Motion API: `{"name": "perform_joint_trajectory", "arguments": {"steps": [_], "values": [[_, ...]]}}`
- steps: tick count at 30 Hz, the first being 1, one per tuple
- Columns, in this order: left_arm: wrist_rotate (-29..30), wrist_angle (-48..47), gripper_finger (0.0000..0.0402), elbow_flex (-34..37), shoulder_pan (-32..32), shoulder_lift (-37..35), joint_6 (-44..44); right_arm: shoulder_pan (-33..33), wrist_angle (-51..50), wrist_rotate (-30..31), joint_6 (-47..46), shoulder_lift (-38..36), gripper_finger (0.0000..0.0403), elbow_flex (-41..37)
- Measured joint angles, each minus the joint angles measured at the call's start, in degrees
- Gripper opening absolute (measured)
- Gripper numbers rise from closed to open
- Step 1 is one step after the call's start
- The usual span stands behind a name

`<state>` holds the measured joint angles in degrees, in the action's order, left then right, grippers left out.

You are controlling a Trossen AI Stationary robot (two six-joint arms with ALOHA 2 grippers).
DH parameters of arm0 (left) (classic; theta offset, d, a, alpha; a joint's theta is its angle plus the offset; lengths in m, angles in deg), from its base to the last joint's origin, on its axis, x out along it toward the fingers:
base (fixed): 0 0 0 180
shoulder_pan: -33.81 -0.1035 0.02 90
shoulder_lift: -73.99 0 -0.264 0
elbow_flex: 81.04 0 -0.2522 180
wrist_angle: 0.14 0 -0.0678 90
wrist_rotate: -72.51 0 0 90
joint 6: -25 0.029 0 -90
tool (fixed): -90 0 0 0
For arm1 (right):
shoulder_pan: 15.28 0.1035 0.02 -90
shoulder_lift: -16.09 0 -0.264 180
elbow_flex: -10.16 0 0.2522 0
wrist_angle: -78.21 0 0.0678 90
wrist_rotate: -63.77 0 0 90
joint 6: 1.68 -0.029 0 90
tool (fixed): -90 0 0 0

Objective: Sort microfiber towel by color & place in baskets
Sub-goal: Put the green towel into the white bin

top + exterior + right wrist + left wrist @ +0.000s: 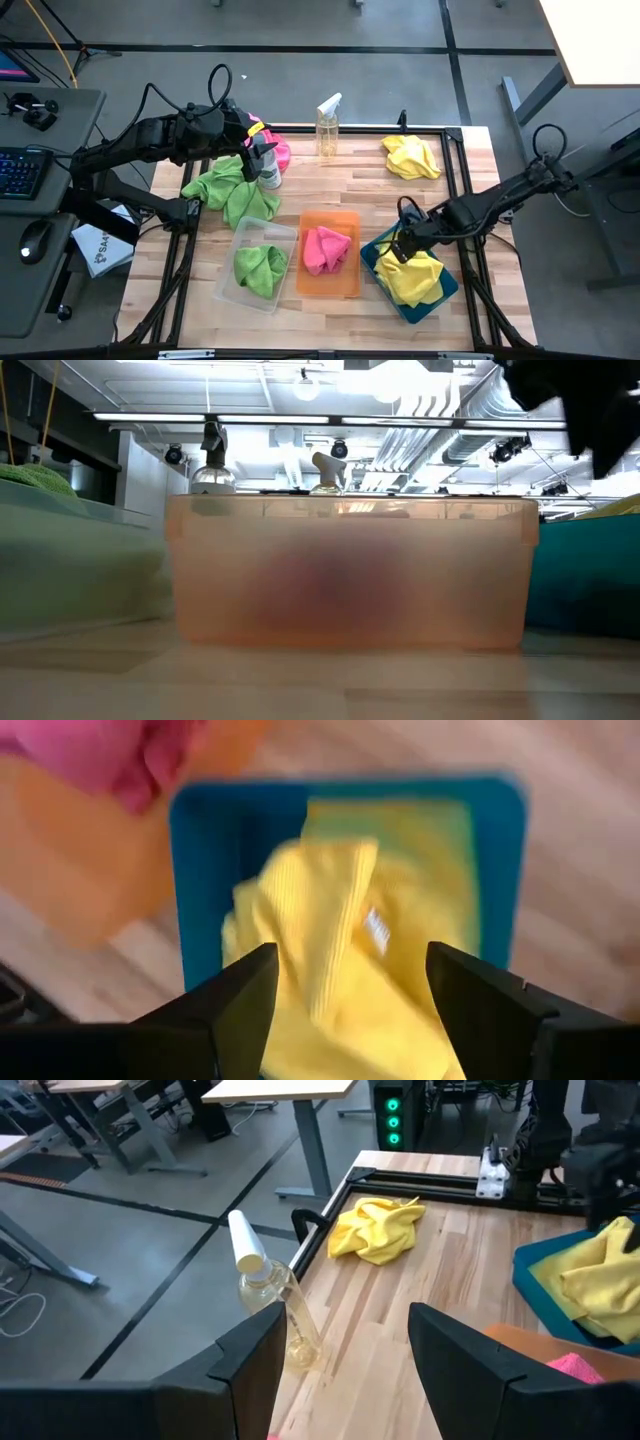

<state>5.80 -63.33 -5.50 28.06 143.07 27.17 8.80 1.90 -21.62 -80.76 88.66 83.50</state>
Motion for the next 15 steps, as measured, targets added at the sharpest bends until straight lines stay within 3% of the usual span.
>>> {"name": "perform_joint_trajectory", "arguments": {"steps": [5,11,15], "values": [[-0.2,-4.5,0.0197,-0.1,-0.7,0.3,-5.5,-2.8,-0.2,7.1,4.1,0.0,0.0252,2.2],[1.1,-19.3,0.0197,0.0,-2.8,-0.1,-18.7,-7.1,0.3,8.5,9.9,0.0,0.0252,2.3],[4.7,-14.5,0.0197,6.8,-1.2,-6.1,-24.5,-9.8,0.3,8.6,13.6,0.0,0.0252,2.3]]}}
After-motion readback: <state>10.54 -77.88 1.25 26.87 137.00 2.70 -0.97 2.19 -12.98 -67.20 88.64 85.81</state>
